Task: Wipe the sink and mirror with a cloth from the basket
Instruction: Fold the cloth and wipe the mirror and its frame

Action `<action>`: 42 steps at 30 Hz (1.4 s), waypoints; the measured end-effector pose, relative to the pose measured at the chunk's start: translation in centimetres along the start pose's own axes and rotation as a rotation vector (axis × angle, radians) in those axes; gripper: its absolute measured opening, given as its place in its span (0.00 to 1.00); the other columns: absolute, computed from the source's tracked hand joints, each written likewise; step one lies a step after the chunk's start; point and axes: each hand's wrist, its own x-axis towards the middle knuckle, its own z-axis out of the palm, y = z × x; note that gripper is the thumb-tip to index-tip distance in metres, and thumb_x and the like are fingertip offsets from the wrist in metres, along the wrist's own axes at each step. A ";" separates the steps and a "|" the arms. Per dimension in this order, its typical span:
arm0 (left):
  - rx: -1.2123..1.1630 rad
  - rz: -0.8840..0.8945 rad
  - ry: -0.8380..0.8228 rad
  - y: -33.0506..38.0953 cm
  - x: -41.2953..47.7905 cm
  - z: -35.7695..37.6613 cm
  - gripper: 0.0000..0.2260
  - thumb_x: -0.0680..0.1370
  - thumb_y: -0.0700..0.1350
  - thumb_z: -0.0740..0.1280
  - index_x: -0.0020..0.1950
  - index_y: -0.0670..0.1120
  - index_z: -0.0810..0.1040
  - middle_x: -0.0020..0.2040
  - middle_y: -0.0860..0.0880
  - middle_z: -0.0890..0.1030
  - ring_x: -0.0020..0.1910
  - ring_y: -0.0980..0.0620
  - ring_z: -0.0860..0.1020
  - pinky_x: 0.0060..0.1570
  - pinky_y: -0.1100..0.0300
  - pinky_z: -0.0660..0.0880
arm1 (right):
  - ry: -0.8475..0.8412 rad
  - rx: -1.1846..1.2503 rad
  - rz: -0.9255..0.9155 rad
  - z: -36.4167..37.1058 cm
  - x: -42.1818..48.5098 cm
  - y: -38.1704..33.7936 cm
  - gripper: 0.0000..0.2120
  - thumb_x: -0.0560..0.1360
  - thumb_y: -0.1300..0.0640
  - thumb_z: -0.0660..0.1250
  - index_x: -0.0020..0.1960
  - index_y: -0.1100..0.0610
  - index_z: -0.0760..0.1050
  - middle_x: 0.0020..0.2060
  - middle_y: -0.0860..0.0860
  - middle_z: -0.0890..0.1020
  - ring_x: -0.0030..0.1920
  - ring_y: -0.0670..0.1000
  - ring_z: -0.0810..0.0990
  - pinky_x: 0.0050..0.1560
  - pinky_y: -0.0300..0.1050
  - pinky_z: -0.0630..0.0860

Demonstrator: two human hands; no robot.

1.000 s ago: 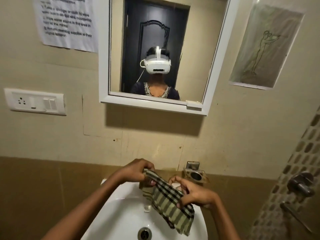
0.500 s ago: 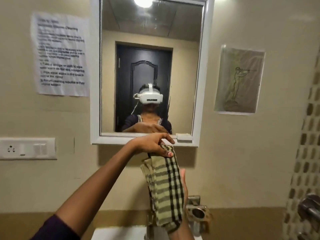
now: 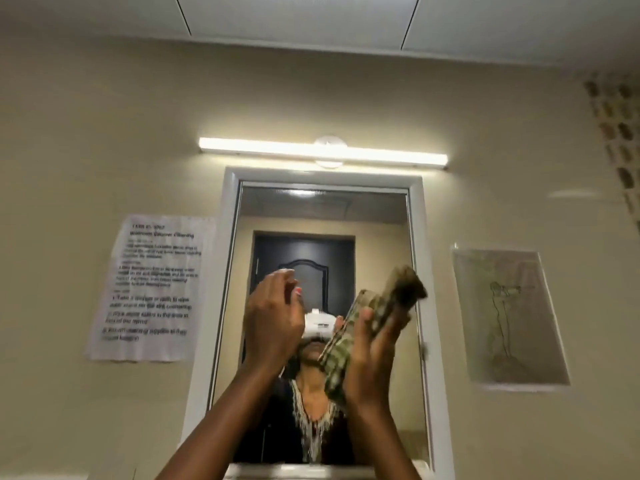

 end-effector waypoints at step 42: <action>0.181 -0.309 0.154 -9.2 8.9 -1.9 0.24 0.79 0.55 0.51 0.63 0.38 0.67 0.38 0.38 0.72 0.36 0.42 0.70 0.37 0.52 0.65 | 0.122 -0.939 -0.546 0.3 30.1 0.5 0.15 0.81 0.52 0.50 0.64 0.56 0.67 0.62 0.56 0.72 0.67 0.56 0.66 0.72 0.59 0.56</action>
